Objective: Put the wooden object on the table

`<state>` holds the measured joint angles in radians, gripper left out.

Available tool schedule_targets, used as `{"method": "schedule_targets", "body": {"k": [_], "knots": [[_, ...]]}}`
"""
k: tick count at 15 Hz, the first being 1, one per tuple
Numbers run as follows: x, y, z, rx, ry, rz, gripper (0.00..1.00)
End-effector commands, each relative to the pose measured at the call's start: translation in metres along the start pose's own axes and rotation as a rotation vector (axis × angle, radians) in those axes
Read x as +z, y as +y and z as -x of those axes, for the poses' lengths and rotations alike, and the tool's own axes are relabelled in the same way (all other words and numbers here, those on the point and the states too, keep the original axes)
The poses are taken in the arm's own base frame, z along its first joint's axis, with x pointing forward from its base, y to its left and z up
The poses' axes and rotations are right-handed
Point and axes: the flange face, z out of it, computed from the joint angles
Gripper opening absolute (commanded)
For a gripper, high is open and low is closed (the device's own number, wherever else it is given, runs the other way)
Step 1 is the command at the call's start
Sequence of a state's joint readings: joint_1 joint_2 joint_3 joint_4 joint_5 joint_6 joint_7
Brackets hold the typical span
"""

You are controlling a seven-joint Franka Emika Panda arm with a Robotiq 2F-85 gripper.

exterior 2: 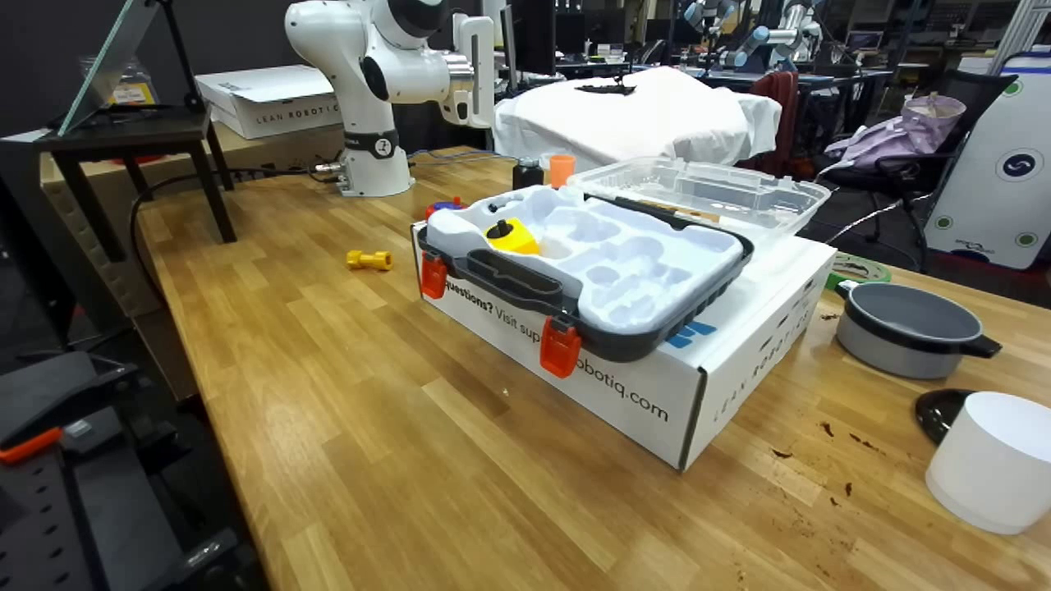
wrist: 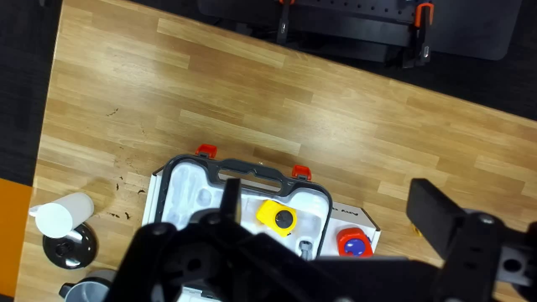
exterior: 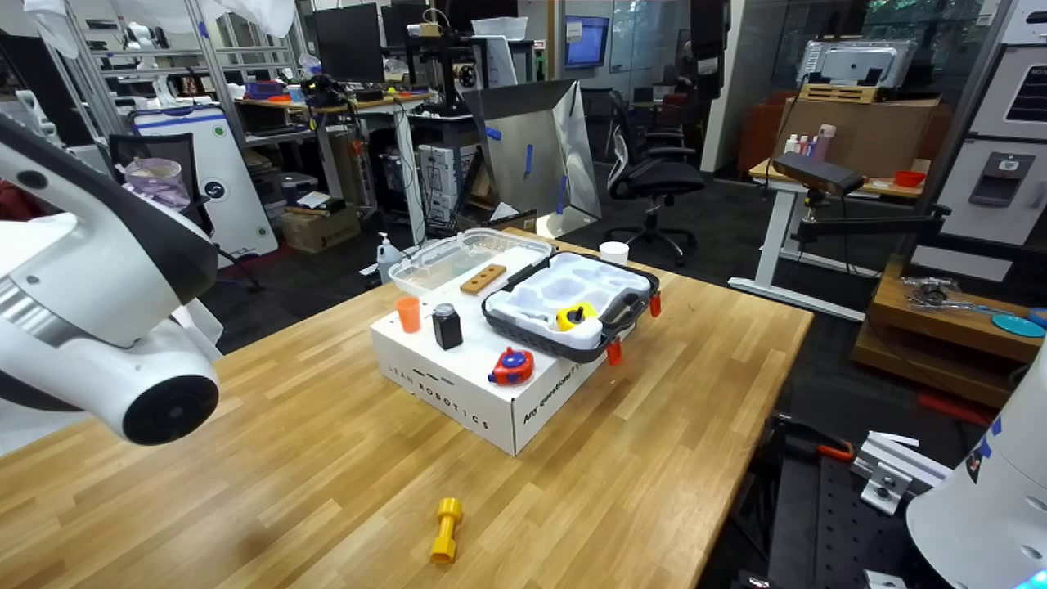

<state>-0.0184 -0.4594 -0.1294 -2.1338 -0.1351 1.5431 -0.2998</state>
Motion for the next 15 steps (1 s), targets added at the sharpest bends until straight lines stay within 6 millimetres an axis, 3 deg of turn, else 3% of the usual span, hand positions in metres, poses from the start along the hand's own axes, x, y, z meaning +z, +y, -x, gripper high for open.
{"method": "schedule_targets", "body": {"k": [1,4,5,8,15], "knots": [[-0.004,-0.004,-0.025,0.001,-0.010,0.000,1.00],[-0.008,-0.009,-0.050,0.016,-0.005,0.020,1.00],[-0.002,-0.011,-0.036,-0.003,-0.004,0.022,1.00],[-0.003,-0.010,-0.050,0.006,-0.009,0.027,1.00],[-0.005,-0.010,-0.051,0.011,-0.002,0.027,1.00]]}}
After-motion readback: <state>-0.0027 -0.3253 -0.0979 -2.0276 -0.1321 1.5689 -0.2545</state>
